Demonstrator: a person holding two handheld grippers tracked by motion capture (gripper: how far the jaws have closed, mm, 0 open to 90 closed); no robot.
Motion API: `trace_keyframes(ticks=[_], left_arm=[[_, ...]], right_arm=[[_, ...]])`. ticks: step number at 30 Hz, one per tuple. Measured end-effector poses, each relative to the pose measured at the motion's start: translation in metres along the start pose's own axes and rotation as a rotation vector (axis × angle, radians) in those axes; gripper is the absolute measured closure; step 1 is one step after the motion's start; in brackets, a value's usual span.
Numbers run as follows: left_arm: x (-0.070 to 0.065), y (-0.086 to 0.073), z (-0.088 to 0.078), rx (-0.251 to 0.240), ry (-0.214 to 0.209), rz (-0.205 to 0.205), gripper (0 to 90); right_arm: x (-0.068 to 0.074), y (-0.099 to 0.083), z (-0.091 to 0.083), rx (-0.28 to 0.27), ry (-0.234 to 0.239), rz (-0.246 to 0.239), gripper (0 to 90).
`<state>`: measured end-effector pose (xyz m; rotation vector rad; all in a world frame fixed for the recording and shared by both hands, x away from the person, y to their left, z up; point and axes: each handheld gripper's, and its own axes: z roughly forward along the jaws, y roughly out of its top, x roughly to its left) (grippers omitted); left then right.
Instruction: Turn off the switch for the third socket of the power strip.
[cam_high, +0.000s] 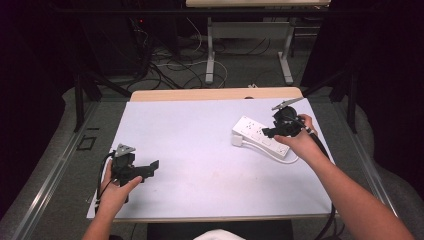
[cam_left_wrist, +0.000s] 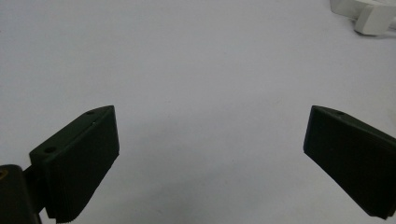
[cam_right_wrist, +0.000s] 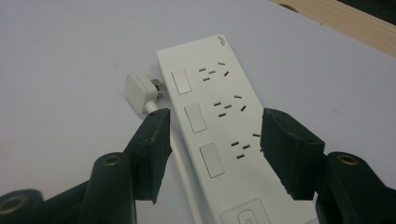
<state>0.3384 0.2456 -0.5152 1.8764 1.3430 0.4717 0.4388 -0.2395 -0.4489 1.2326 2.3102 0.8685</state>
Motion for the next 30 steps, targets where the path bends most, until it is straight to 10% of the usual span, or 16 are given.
trace_keyframes(ticks=[30], left_arm=[[0.002, 0.0, 0.0, 0.008, 0.0, -0.008, 3.6]], right_arm=[[0.011, 0.026, 0.041, 0.011, 0.033, 0.004, 53.7]])
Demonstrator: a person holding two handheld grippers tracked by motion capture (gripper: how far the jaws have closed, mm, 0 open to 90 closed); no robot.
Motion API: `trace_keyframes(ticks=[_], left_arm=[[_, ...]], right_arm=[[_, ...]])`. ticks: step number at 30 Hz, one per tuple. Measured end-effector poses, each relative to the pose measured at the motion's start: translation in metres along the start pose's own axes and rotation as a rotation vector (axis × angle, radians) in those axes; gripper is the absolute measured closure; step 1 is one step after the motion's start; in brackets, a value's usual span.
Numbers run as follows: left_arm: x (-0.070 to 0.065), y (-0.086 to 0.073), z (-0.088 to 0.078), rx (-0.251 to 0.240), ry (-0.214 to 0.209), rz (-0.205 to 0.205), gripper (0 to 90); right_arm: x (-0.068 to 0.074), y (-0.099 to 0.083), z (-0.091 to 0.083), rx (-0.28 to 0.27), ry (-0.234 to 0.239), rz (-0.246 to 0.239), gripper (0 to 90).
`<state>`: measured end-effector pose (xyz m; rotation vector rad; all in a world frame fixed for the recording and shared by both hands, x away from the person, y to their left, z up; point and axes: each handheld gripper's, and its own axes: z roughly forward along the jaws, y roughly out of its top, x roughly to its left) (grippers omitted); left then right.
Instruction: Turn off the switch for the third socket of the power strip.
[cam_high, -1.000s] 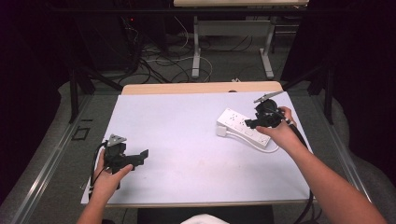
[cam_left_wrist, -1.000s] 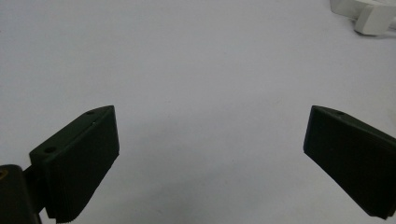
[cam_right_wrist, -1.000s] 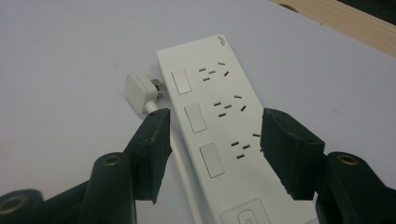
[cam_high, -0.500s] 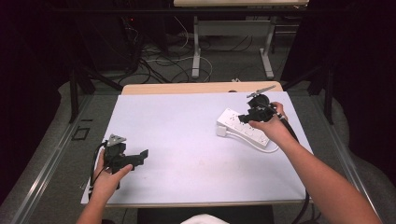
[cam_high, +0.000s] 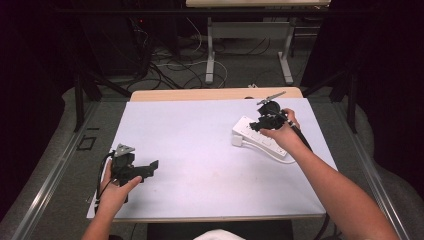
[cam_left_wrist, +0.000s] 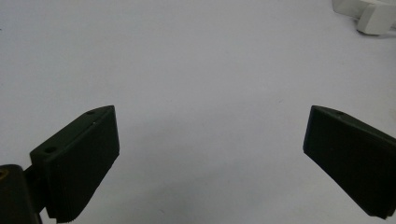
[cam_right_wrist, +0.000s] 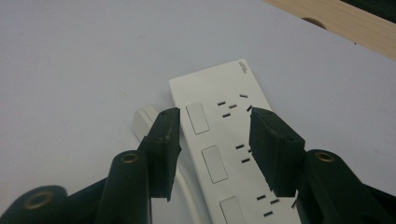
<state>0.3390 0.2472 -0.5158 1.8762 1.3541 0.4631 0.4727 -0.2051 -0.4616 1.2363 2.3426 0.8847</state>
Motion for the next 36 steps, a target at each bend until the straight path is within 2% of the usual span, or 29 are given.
trace_keyframes(ticks=[4, 7, 9, 10, 11, 19, 25, 26, 27, 36], left_arm=[[0.001, 0.0, 0.0, 0.007, -0.001, 0.003, 3.5], [0.001, 0.0, 0.0, -0.006, 0.002, 0.004, 3.5], [0.001, 0.0, 0.0, -0.005, 0.001, 0.004, 3.6], [0.001, 0.0, 0.001, -0.005, 0.002, 0.005, 3.5], [0.001, 0.0, 0.001, -0.004, 0.002, 0.005, 3.5], [0.002, 0.0, 0.001, 0.003, 0.0, 0.006, 3.6], [0.002, 0.0, 0.0, 0.004, 0.0, 0.003, 3.5], [0.002, 0.0, 0.0, 0.004, 0.002, 0.002, 3.6], [0.002, -0.001, 0.001, -0.003, 0.003, 0.001, 3.6], [0.003, -0.001, 0.0, 0.006, 0.0, 0.005, 3.5]], right_arm=[[0.002, 0.001, 0.005, 0.004, -0.011, -0.014, 55.5], [0.004, 0.001, 0.01, 0.006, -0.016, -0.015, 57.4], [0.004, 0.002, 0.012, 0.008, -0.008, -0.021, 59.1], [0.003, 0.002, 0.014, 0.005, -0.01, -0.038, 60.0], [0.004, 0.003, 0.017, 0.015, 0.006, -0.019, 61.5], [0.004, 0.004, 0.026, 0.03, 0.017, 0.004, 66.6], [0.005, 0.005, 0.036, 0.016, 0.013, 0.002, 71.2], [0.007, 0.005, 0.039, 0.0, 0.015, 0.011, 71.4], [0.007, 0.005, 0.041, 0.017, 0.013, -0.003, 72.6], [0.011, 0.007, 0.052, 0.035, 0.022, 0.004, 79.9]])
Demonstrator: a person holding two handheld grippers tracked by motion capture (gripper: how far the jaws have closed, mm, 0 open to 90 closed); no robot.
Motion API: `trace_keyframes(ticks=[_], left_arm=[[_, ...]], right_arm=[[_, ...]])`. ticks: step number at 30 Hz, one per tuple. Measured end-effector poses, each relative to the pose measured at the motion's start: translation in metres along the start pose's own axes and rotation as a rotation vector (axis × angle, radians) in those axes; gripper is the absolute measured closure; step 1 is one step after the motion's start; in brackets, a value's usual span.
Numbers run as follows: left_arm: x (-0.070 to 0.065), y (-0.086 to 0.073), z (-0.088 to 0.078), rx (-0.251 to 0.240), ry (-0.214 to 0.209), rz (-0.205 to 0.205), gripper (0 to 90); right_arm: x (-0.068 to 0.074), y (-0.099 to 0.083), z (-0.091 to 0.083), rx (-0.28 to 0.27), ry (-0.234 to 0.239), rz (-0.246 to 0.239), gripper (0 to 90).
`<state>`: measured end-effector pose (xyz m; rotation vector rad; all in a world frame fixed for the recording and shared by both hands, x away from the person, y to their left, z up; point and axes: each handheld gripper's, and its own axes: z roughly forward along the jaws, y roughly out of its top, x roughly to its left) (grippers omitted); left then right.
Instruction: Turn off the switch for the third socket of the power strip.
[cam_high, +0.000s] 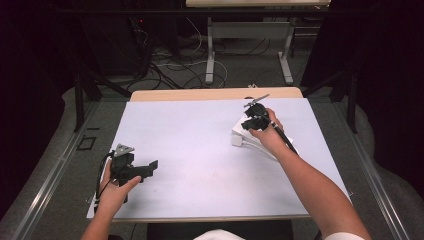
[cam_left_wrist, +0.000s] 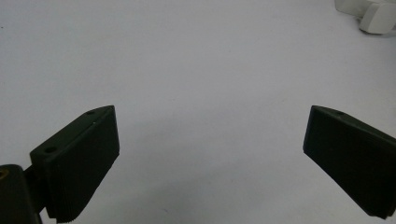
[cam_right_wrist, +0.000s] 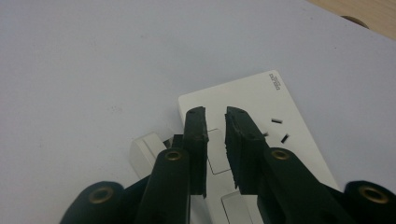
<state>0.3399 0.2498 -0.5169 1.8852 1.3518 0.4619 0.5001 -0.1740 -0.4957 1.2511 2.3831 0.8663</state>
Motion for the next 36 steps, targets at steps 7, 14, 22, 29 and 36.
trace_keyframes(ticks=[7, 14, 22, 29, 36], left_arm=[[0.0, 0.0, 0.0, -0.001, 0.001, -0.003, 3.6], [0.0, 0.0, 0.001, 0.0, -0.002, 0.0, 3.6], [0.0, 0.0, 0.001, -0.002, -0.001, -0.003, 3.6], [0.0, 0.0, 0.001, 0.009, -0.002, -0.004, 3.6], [0.0, 0.0, 0.001, 0.007, -0.003, -0.003, 3.6]], right_arm=[[-0.001, -0.001, 0.007, 0.005, -0.002, 0.003, 85.4], [-0.004, -0.002, 0.012, 0.01, 0.002, 0.055, 90.0], [-0.008, -0.004, 0.019, 0.01, 0.026, 0.08, 90.0], [-0.007, -0.006, 0.024, 0.012, 0.034, 0.108, 90.0], [-0.003, -0.006, 0.027, 0.032, 0.034, 0.113, 90.0]])
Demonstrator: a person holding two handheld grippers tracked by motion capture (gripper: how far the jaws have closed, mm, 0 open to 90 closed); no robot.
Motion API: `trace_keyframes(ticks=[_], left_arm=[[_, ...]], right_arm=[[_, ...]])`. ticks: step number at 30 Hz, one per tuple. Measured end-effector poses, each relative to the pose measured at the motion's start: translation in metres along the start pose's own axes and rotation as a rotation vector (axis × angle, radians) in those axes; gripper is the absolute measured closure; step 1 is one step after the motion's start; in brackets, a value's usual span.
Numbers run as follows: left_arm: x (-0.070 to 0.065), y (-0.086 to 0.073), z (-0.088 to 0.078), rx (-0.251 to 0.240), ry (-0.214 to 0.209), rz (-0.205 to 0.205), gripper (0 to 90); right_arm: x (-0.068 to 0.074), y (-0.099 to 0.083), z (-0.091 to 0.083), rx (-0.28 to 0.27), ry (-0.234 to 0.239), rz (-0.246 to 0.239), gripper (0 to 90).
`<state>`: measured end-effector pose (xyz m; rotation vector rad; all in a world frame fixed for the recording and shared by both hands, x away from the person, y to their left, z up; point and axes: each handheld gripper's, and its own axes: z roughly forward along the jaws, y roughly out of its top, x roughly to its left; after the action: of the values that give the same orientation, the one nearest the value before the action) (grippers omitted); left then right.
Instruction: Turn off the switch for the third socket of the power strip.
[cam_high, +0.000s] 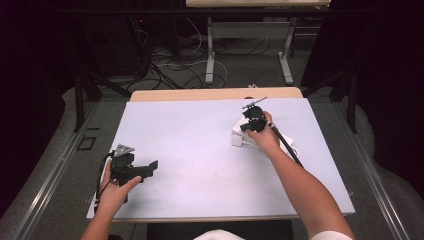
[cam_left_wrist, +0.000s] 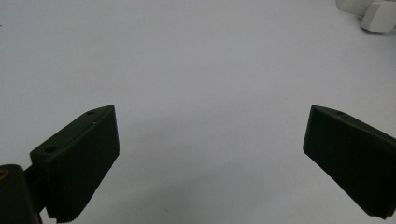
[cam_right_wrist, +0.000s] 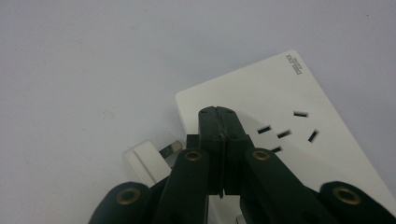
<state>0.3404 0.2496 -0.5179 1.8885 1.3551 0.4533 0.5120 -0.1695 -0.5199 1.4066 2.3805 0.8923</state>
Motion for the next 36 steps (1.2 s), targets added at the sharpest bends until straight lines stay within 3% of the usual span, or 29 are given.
trace_keyframes(ticks=[14, 29, 30, 32, 36], left_arm=[[-0.0009, -0.0001, 0.0005, 0.0, 0.002, 0.004, 3.6], [-0.0012, -0.0001, 0.0008, -0.002, 0.001, 0.008, 3.6], [-0.0012, -0.0002, 0.0009, -0.002, 0.001, 0.008, 3.7], [-0.001, 0.0, 0.0006, 0.005, -0.001, 0.008, 3.7], [-0.0012, -0.0002, 0.0009, 0.001, 0.0, 0.007, 3.7]], right_arm=[[0.0026, -0.0017, 0.0021, -0.025, -0.014, -0.031, 90.0], [0.0021, -0.0051, 0.0031, -0.053, -0.005, -0.024, 90.0], [0.0021, -0.0044, 0.0018, -0.031, -0.023, -0.032, 90.0], [0.0017, -0.0044, 0.0024, -0.037, -0.021, -0.037, 90.0], [0.0022, -0.0048, 0.004, -0.035, -0.01, -0.013, 90.0]])
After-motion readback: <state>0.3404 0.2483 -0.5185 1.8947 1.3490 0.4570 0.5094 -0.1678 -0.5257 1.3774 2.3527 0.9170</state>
